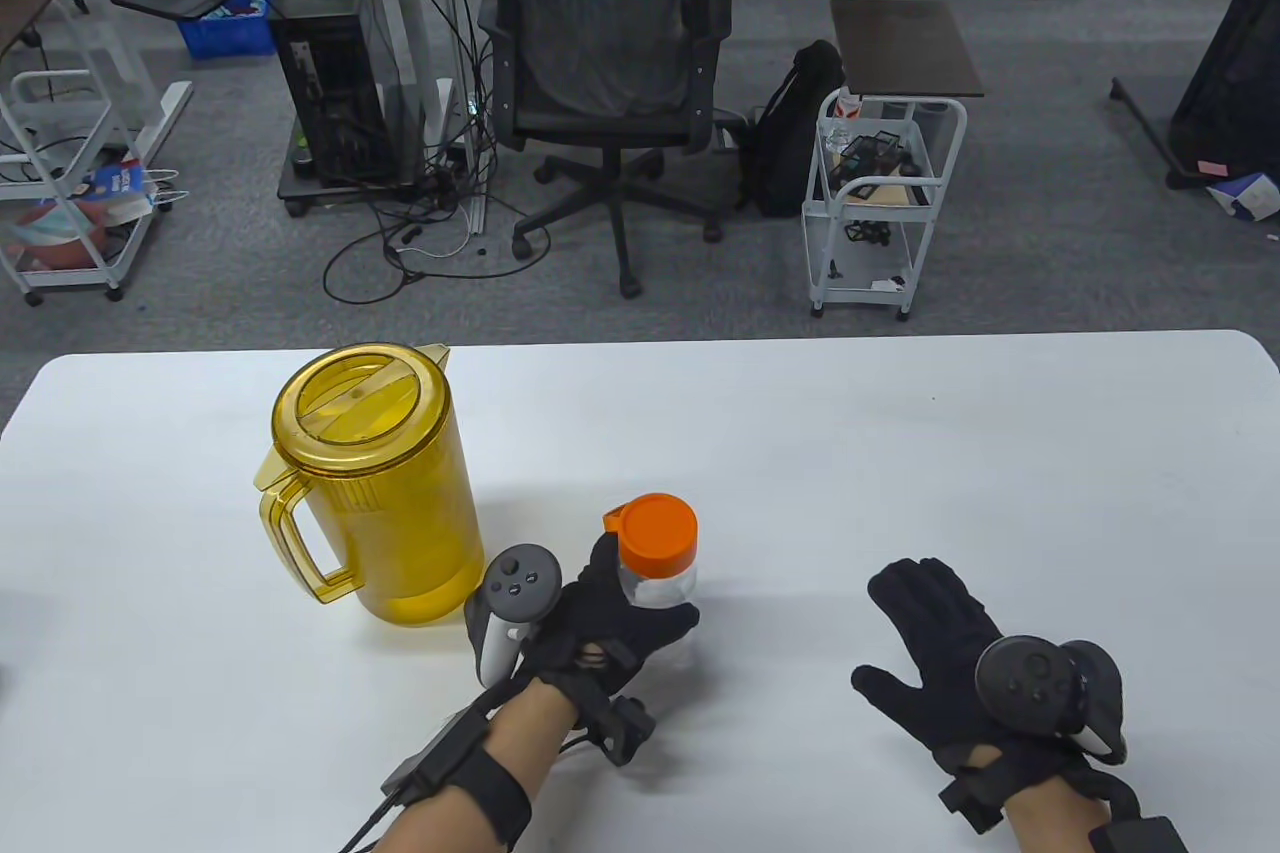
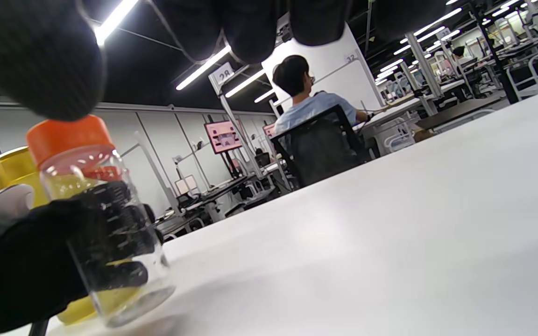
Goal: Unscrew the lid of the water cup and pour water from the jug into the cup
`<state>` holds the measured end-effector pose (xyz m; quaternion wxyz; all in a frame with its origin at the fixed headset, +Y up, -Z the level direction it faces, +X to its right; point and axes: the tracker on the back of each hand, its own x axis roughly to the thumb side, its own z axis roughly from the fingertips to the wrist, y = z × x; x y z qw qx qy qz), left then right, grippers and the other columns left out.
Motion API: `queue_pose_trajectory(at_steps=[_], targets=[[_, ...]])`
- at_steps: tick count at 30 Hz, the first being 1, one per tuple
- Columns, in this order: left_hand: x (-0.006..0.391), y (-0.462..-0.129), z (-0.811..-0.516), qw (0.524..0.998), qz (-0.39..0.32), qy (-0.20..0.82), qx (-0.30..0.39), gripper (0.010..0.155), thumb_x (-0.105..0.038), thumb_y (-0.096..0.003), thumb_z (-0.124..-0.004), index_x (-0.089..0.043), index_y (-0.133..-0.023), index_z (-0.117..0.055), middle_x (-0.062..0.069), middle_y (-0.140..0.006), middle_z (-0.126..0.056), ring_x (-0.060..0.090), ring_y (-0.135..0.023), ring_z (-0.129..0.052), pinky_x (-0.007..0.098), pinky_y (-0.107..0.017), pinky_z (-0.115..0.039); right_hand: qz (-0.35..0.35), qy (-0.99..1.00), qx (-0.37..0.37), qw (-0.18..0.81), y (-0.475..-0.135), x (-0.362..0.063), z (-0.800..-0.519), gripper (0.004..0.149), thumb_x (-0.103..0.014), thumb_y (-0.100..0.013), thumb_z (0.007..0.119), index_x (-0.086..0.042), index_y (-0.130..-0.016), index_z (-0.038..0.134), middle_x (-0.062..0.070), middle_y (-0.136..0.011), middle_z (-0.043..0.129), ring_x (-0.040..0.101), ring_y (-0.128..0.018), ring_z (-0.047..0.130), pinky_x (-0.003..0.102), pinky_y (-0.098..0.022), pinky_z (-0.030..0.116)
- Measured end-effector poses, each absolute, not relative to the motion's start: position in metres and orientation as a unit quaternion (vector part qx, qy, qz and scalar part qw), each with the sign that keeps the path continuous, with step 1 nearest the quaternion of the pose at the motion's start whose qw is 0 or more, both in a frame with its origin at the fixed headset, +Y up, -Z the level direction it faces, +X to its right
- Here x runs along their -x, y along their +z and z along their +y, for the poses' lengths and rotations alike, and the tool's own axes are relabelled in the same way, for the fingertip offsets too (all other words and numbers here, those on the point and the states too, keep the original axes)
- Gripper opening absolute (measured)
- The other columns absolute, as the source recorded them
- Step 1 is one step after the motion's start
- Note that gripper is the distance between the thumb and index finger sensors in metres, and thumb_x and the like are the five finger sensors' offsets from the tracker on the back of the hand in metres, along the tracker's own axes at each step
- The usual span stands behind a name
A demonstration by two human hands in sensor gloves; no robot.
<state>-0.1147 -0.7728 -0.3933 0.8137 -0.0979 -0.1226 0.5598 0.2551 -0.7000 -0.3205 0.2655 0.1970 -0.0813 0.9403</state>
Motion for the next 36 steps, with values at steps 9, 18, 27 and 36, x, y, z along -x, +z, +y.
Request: queue_pose_trajectory(at_steps=[9,18,27,36], targets=[[0.096,-0.358,-0.781,0.819,-0.141,0.543,0.125,0.109,-0.058,-0.0322,-0.11,-0.039,-0.11,-0.037,-0.008,-0.116,-0.057,0.031,-0.114,-0.069,0.058,-0.079,-0.061,-0.096,0.928,-0.211,0.292,-0.314,-0.236,-0.691,0.085,-0.064,-0.044,0.085,-0.023,-0.11,0.05,0.012,-0.115,0.048,0.048,-0.106,0.05,0.069,-0.071,0.054],[0.09,-0.355,-0.787,0.823,-0.14,0.538,0.116,0.108,-0.058,-0.0321,-0.11,-0.041,-0.11,-0.036,-0.01,-0.115,-0.057,0.028,-0.114,-0.068,0.057,-0.08,-0.059,-0.085,0.927,-0.226,0.288,-0.319,-0.181,-0.667,0.085,-0.064,-0.044,0.086,-0.019,-0.109,0.055,0.016,-0.11,0.058,0.045,-0.094,0.071,0.063,-0.063,0.071],[0.09,-0.356,-0.787,0.823,-0.144,0.537,0.116,0.108,-0.059,-0.031,-0.11,-0.043,-0.109,-0.037,-0.01,-0.115,-0.057,0.026,-0.113,-0.069,0.055,-0.08,-0.059,0.03,0.97,-0.201,0.134,-0.34,-0.091,-0.632,0.093,-0.075,-0.043,0.08,-0.018,-0.111,0.053,0.017,-0.109,0.057,0.041,-0.077,0.08,0.051,-0.051,0.08],[0.096,-0.366,-0.786,0.821,-0.176,0.524,0.142,0.107,-0.061,-0.0302,-0.111,-0.046,-0.109,-0.04,-0.011,-0.115,-0.06,0.025,-0.113,-0.072,0.055,-0.08,-0.061,0.028,0.984,-0.173,0.021,-0.351,-0.046,-0.624,0.088,-0.076,-0.042,0.08,-0.016,-0.105,0.065,0.02,-0.097,0.071,0.03,-0.051,0.09,0.039,-0.031,0.086]])
